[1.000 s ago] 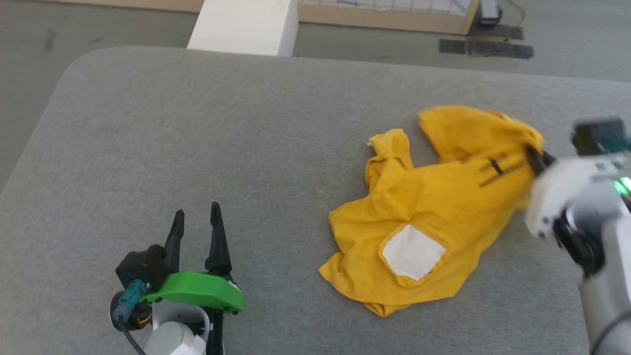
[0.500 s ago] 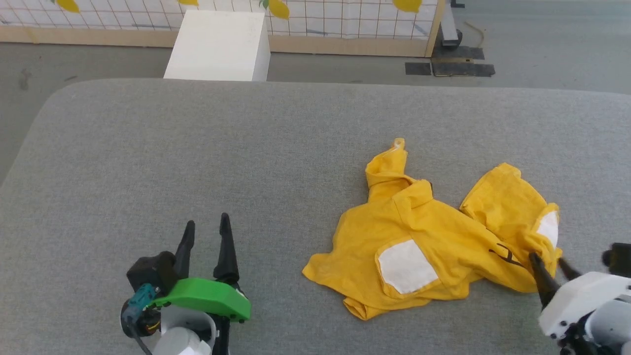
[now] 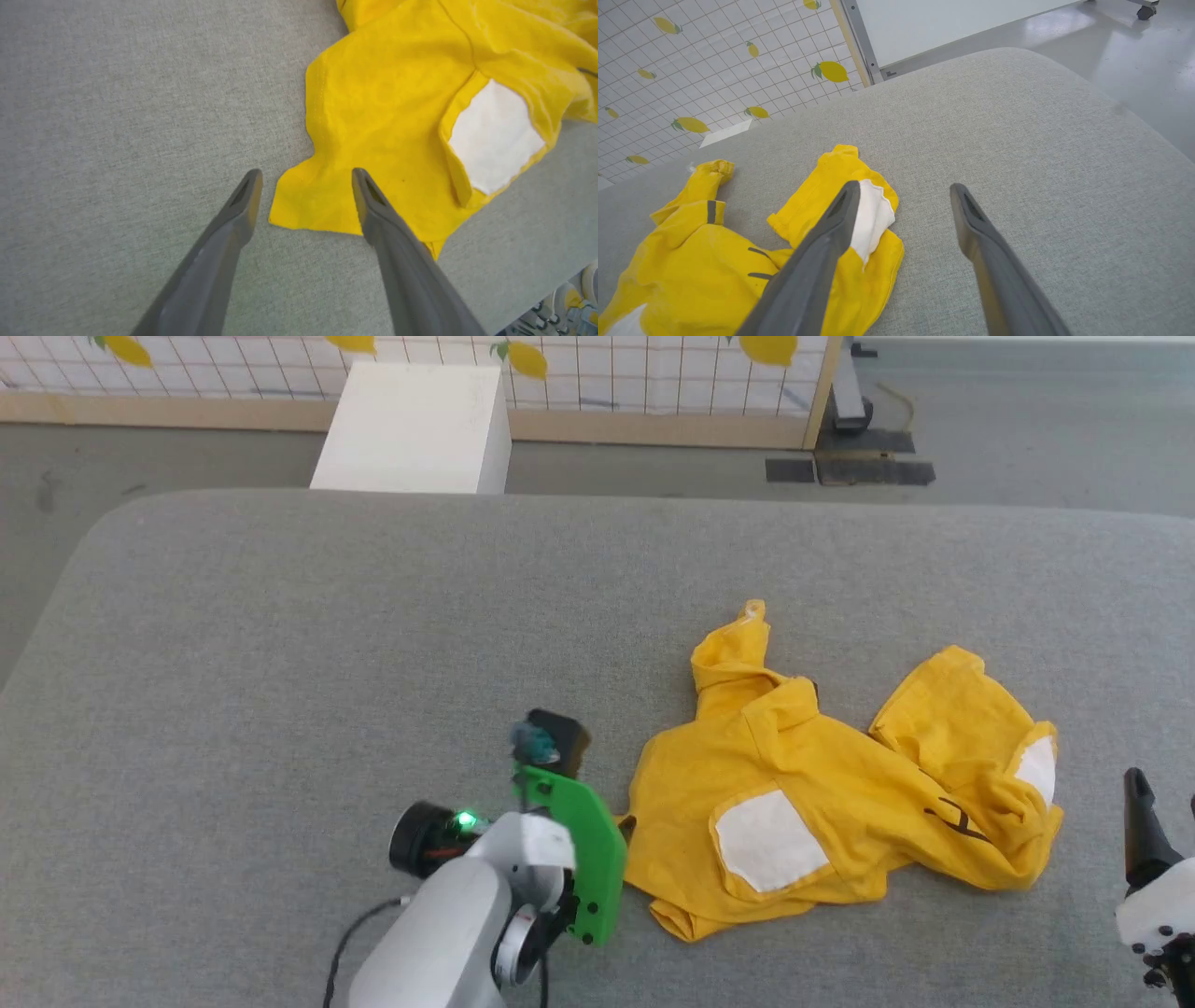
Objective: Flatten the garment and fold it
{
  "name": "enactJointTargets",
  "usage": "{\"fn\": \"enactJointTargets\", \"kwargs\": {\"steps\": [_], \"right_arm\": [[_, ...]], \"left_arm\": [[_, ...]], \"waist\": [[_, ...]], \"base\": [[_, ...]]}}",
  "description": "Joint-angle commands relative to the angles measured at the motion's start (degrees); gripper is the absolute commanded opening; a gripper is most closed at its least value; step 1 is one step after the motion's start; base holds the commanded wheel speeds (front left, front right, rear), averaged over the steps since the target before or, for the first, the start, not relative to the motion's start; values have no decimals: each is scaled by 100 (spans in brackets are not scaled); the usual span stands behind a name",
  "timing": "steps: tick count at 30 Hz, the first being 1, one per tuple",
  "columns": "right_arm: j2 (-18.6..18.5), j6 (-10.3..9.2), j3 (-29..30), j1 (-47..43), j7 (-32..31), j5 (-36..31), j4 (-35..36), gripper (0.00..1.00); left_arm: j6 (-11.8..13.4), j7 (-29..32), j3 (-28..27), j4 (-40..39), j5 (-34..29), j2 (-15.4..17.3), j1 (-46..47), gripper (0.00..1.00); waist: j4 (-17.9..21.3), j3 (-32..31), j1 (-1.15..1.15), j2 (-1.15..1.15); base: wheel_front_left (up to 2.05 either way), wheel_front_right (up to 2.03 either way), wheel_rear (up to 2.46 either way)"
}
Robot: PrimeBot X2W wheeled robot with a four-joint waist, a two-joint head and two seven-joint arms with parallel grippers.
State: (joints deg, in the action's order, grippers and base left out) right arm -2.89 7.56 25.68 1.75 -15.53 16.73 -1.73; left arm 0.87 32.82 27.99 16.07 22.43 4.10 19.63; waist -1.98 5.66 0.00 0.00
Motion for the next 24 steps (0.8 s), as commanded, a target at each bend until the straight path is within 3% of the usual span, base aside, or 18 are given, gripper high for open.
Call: {"fn": "enactJointTargets", "kwargs": {"steps": [1, 5, 11, 12, 13, 18, 24], "right_arm": [[1, -8, -24, 101, 44, 42, 1, 100], [1, -8, -132, 158, 83, 119, -38, 100], [1, -8, -179, 223, 177, 184, -117, 100], [1, -8, -178, 222, 182, 179, -129, 100], [1, -8, -178, 222, 192, 172, -141, 100], [1, -8, -192, 221, 212, 133, -214, 100], [1, -8, -227, 360, 74, -188, -192, 100]], "left_arm": [[-50, 125, 142, 93, -215, 107, 202, 100], [-87, 639, 520, 555, -532, 221, 353, 100], [-143, 699, 657, 1001, -438, 110, 367, 100], [-171, 683, 664, 1049, -384, 86, 353, 84], [-212, 637, 680, 1092, -326, 57, 345, 0], [-299, 461, 606, 1191, 26, -32, 301, 0], [156, -392, -374, 549, 821, -77, 106, 0]], "waist": [[51, 97, 0, 0], [160, 250, 0, 0], [235, 424, 0, 0], [233, 438, 0, 0], [230, 452, 0, 0], [198, 440, 0, 0], [166, 372, 0, 0]], "base": [[0, 0, 0], [0, 0, 0], [0, 0, 0], [0, 0, 0], [0, 0, 0], [0, 0, 0], [0, 0, 0]]}}
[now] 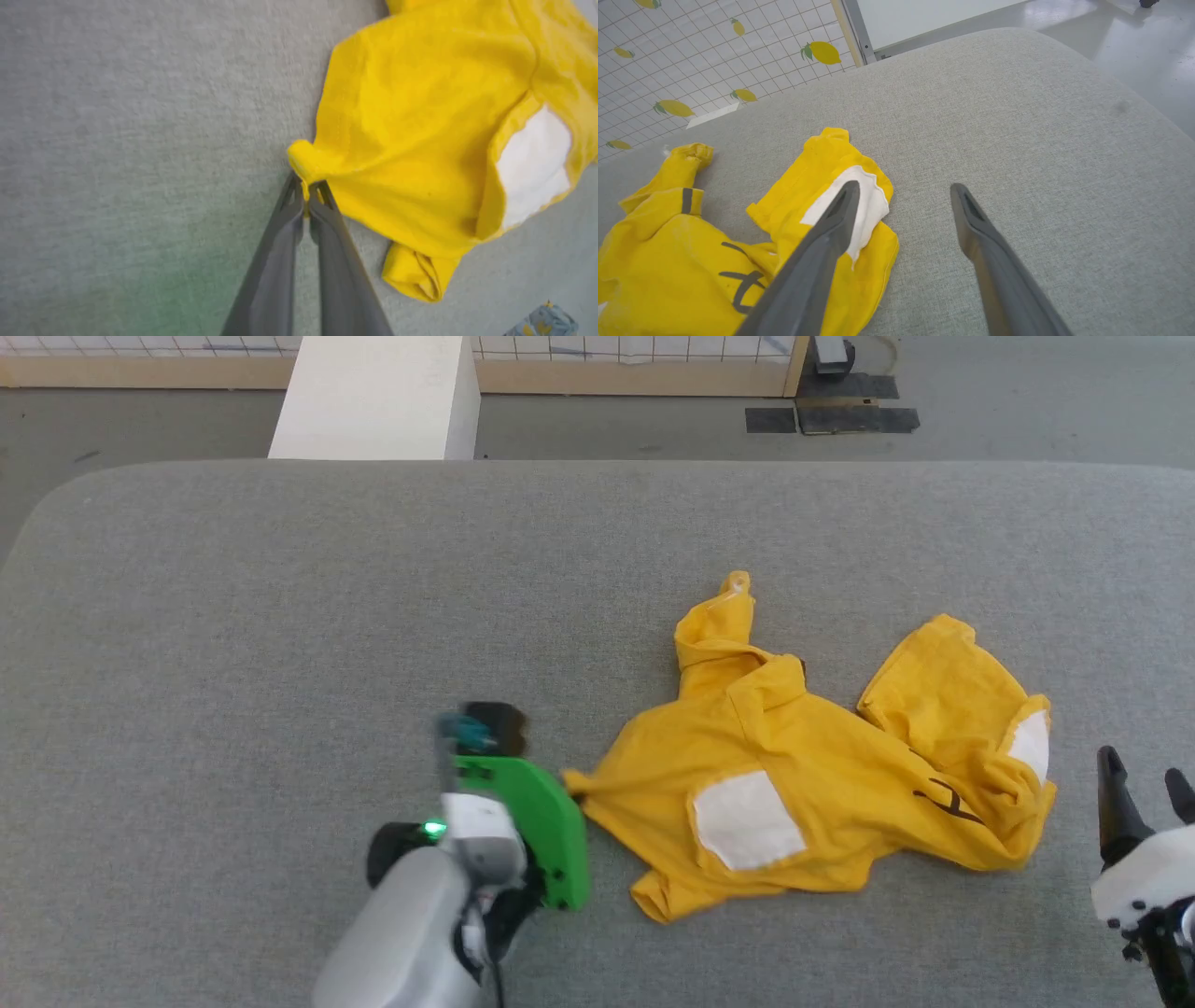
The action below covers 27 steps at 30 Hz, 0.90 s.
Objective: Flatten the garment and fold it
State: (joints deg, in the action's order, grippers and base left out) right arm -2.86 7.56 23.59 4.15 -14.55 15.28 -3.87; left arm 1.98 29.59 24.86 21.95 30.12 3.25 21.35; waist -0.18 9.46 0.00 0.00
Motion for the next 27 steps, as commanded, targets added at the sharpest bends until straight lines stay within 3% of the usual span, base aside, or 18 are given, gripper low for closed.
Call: {"fn": "enactJointTargets", "kwargs": {"steps": [1, 7, 13, 16, 19, 20, 21, 22, 27], "right_arm": [[-2, -8, -22, 179, -109, -117, 42, 100], [-2, -8, 45, 476, -557, -609, 350, 100], [-4, -8, 7, 495, -836, -677, 573, 100], [-4, -8, -25, 476, -886, -658, 619, 100], [-3, -8, -76, 446, -921, -619, 607, 100], [-3, -8, -80, 438, -924, -604, 603, 100], [-3, -8, -81, 429, -922, -590, 603, 100], [-3, -8, -88, 422, -919, -585, 599, 100], [-19, -8, -268, 355, -1000, -722, 538, 100]], "left_arm": [[144, -242, -257, -242, 168, 7, -146, 0], [812, -995, -1274, -1283, 444, 184, -689, 0], [1533, -1226, -2186, -1578, 638, 387, -1357, 0], [1573, -1105, -2278, -1455, 807, 362, -1589, 0], [1448, -1085, -2242, -1344, 987, 272, -1656, 0], [1391, -1120, -2224, -1350, 1025, 247, -1644, 11], [1334, -1217, -2216, -1377, 1032, 229, -1614, 83], [1293, -1315, -2197, -1395, 986, 240, -1582, 100], [1061, -2292, -2297, -1716, 598, 417, -1522, 100]], "waist": [[-32, -8, 0, 0], [-280, 29, 0, 0], [-501, 97, 0, 0], [-558, 132, 0, 0], [-599, 142, 0, 0], [-611, 141, 0, 0], [-623, 142, 0, 0], [-630, 141, 0, 0], [-586, 125, 0, 0]], "base": [[0, 0, 0], [0, 0, 0], [0, 0, 0], [0, 0, 0], [0, 0, 0], [0, 0, 0], [0, 0, 0], [0, 0, 0], [0, 0, 0]]}}
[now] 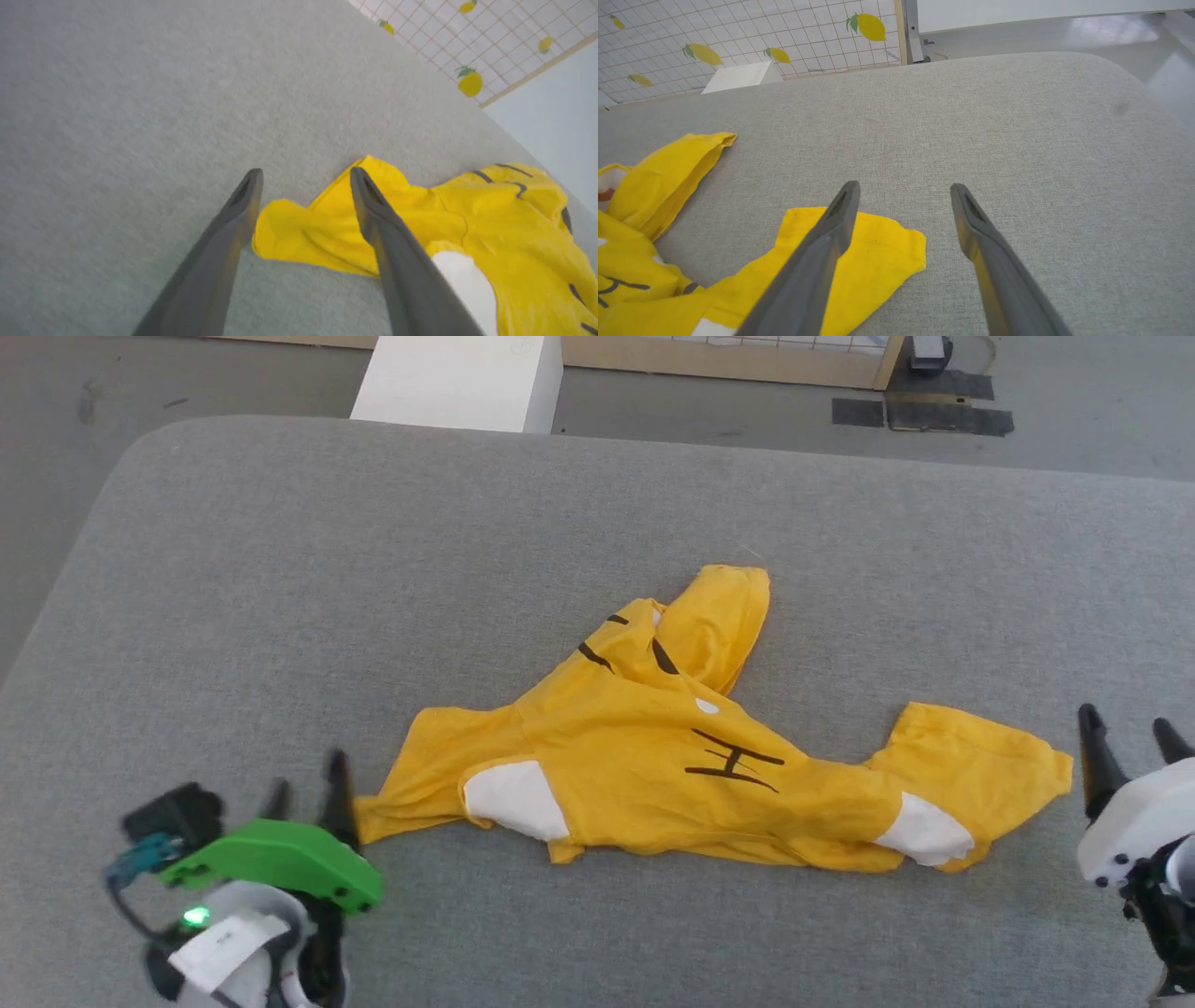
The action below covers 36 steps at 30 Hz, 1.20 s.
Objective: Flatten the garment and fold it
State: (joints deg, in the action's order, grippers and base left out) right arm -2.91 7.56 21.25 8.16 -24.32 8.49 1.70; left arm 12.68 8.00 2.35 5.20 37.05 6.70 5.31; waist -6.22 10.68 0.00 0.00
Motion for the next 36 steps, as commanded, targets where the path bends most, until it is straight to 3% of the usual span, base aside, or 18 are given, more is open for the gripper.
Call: {"fn": "enactJointTargets", "kwargs": {"steps": [1, 6, 9, 16, 25, 26, 27, 30, 36], "right_arm": [[-67, -8, -144, -53, -56, -120, -42, 100], [-389, -8, -868, 121, -458, -149, -248, 100], [-752, -8, -1411, 394, -888, -207, -446, 100], [-1493, -8, -2485, 1111, -1777, -274, -949, 100], [-2276, -8, -3734, 1466, -2812, 292, -1394, 100], [-2349, -8, -3815, 1508, -2880, 391, -1369, 21], [-2388, -8, -3828, 1562, -2886, 486, -1344, 0], [-2397, -8, -3779, 1781, -2799, 588, -1301, 0], [-2041, -8, -3629, 2655, -2393, 417, -1565, 0]], "left_arm": [[-19, -446, -66, -97, -275, 138, 46, 100], [-185, -1873, 54, -249, -1029, 288, -89, 100], [-242, -2210, 121, -275, -1328, 233, -93, 100], [-497, -2297, 213, -658, -2148, 63, 36, 100], [-735, -2299, 12, -740, -2396, -274, 98, 100], [-762, -2299, -2, -719, -2403, -294, 98, 100], [-795, -2299, -8, -703, -2418, -309, 107, 100], [-848, -2299, -57, -692, -2412, -342, 123, 100], [-945, -2300, -45, -650, -2370, -373, 225, 100]], "waist": [[33, 7, 0, 0], [-7, 96, 0, 0], [-94, 198, 0, 0], [-366, 485, 0, 0], [-616, 735, 0, 0], [-630, 743, 0, 0], [-644, 752, 0, 0], [-667, 773, 0, 0], [-750, 931, 0, 0]], "base": [[0, 0, 0], [0, 0, 0], [0, 0, 0], [0, 0, 0], [0, 0, 0], [0, 0, 0], [0, 0, 0], [0, 0, 0], [0, 0, 0]]}}
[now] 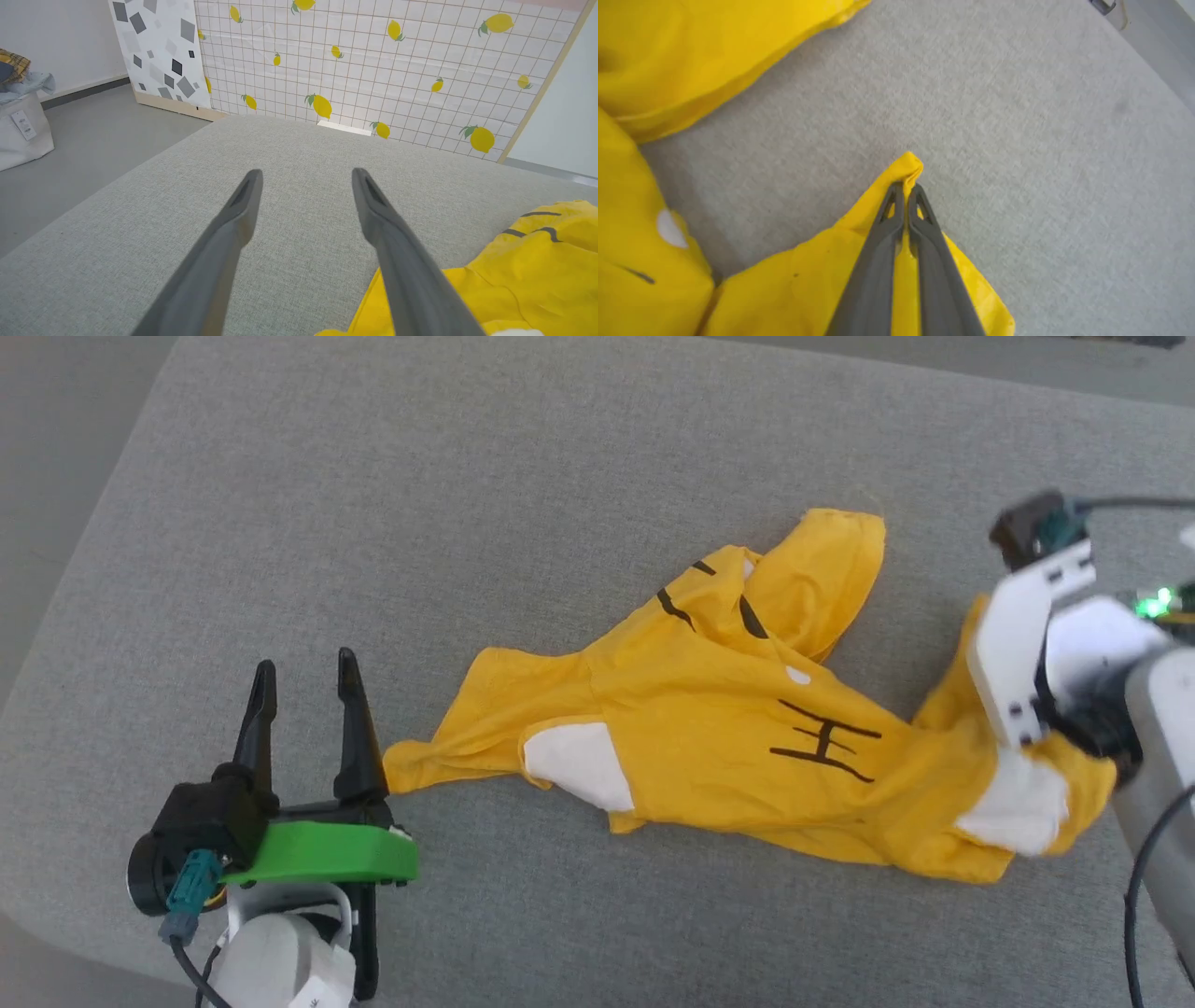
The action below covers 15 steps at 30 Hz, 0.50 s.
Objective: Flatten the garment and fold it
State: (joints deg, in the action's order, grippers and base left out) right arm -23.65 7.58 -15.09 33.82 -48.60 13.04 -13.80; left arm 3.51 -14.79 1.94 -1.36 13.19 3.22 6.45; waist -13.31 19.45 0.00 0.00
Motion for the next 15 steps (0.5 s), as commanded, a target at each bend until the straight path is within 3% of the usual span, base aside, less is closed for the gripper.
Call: {"fn": "enactJointTargets", "kwargs": {"steps": [1, 6, 7, 8, 10, 15], "right_arm": [[120, -9, 11, 268, 132, -104, -120, 0], [397, -9, -175, 800, 543, -327, -699, 0], [454, -9, -211, 845, 559, -299, -840, 11], [486, -9, -246, 888, 663, -287, -921, 100], [525, -9, -240, 926, 865, -253, -1043, 100], [652, -9, 388, 663, 2066, 8, -890, 100]], "left_arm": [[-41, -20, 4, 12, 22, -28, 146, 100], [-37, -20, 120, 88, 113, -32, 253, 100], [-29, -20, 142, 118, 140, -33, 257, 100], [-22, -20, 156, 147, 154, -33, 259, 100], [-8, -20, 158, 187, 159, -33, 240, 100], [-62, -20, 103, 380, 64, -34, 54, 100]], "waist": [[-63, 86, 0, 0], [-168, 169, 0, 0], [-178, 157, 0, 0], [-184, 130, 0, 0], [-167, 60, 0, 0], [7, -420, 0, 0]], "base": [[0, 0, 0], [0, 0, 0], [0, 0, 0], [0, 0, 0], [0, 0, 0], [0, 0, 0]]}}
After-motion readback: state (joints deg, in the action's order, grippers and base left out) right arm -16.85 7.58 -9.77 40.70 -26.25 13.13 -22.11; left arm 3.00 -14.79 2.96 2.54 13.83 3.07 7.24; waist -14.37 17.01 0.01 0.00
